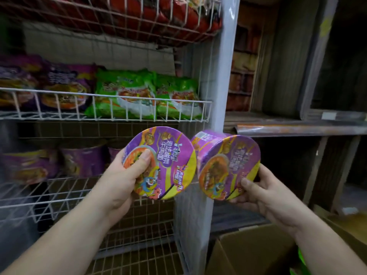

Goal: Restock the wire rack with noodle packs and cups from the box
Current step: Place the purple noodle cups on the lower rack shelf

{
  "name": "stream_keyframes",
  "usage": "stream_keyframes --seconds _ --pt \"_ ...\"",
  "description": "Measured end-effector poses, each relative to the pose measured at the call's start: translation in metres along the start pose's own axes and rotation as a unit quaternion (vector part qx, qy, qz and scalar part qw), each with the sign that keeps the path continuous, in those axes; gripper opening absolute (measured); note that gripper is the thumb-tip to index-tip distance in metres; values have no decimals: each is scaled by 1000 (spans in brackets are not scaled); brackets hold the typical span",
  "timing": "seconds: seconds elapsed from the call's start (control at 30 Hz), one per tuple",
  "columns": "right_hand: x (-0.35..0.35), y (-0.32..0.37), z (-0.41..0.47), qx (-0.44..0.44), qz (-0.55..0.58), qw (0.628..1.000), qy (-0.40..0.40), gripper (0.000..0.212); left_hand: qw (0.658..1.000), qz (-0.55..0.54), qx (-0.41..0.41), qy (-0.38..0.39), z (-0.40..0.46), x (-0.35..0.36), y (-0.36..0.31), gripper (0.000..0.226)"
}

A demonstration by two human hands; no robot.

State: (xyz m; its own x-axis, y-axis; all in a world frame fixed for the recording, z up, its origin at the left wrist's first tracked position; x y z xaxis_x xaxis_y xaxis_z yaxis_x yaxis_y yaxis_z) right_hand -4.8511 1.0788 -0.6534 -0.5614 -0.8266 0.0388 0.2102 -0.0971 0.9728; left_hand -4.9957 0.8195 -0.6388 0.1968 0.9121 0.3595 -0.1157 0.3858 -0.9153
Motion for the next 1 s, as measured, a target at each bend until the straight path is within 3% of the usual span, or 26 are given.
stream_keyframes --seconds 0.23,0.43,0.57,0.63,0.77,0.87,0.93,1.0 --pt "65 4 15 -6 -39 999 27 28 996 29 -33 -73 33 -46 -15 58" --pt "91 -2 43 44 -70 997 6 22 982 80 -83 -151 53 -46 -9 39" --pt "100 -5 50 101 -81 991 -15 29 968 93 -177 -154 60 -44 -4 26" --pt "102 -4 53 125 -73 989 -38 26 964 130 -180 -148 57 -42 -3 26" --pt "111 -3 54 144 -116 982 -41 28 949 225 -142 -169 58 -39 -2 48" --pt "113 -7 54 144 -136 979 -40 32 902 376 -102 -185 69 -45 4 83" --pt "112 -11 53 144 -153 977 -34 36 866 466 -83 -160 68 -47 4 86" --pt "111 -13 53 137 -165 976 -33 38 853 496 -74 -143 70 -48 3 86"
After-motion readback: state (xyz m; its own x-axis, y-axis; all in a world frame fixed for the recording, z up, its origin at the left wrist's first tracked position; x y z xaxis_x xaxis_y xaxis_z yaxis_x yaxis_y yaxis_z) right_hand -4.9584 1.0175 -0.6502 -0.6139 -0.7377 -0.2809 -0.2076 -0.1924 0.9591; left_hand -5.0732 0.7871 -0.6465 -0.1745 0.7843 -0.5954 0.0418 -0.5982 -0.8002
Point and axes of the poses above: each hand's wrist, its own z-axis towards the middle knuckle, its own x-axis out of the palm, y = z × x, the point moved 2 cm from there along z, towards the middle knuckle, and after that the axes turned 15 degrees about -y, right-handed, at the moved point
